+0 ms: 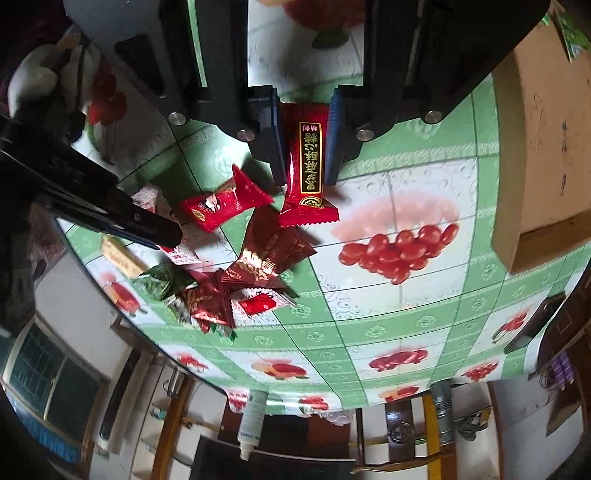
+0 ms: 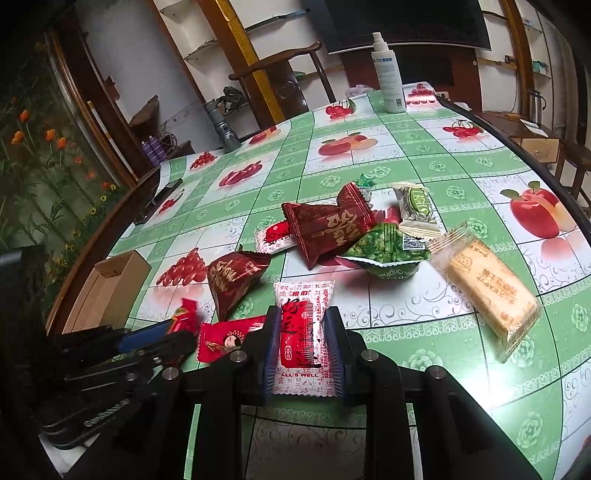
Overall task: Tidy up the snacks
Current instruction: 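Carry the red bar packet with the left tool while the right tool carries the sachet to the box, then open the left tool over the box while the right tool releases the sachet there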
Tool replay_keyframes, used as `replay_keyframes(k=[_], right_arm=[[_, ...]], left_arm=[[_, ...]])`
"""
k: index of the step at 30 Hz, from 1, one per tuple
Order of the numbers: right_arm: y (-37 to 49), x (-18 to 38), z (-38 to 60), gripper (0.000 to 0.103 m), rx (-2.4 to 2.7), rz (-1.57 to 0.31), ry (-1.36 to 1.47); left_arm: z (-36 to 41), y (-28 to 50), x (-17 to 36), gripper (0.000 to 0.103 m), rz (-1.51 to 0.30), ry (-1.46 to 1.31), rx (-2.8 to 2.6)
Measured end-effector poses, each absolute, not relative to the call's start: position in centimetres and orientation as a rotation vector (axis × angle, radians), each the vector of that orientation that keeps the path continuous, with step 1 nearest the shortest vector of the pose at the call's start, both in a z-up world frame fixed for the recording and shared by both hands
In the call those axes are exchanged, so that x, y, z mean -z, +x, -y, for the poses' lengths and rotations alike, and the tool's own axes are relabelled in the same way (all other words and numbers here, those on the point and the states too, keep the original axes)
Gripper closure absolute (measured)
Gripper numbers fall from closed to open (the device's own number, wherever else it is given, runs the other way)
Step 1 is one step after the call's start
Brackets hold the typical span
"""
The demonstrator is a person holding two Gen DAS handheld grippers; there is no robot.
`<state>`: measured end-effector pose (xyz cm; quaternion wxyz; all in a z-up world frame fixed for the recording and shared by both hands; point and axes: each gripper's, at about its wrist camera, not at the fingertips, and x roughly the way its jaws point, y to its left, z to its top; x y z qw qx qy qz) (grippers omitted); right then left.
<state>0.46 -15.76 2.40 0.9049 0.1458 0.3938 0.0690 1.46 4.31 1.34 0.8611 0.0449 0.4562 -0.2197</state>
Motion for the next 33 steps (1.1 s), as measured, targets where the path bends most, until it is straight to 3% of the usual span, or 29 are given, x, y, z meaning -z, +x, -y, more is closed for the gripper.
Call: replay_keyframes(k=[13,21,33], right_arm=[[-2.0,-4.6,14.8,0.078,-0.206,-0.793,0.346],[-2.8,-8.6,3.6,0.078,-0.481,-0.829,0.248],[-0.7,-6.7,-12.6,0.079,-0.647,-0.942,0.038]], left_arm=[[-20.4,-4.4,-6.8,0.087,-0.805,-0.279,0.321],[-27.2,-3.5,-4.1,0.087,-0.828,-0.403,0.190],[-30.5,-3.0,-1.8,0.087,-0.871,-0.467,0.187]])
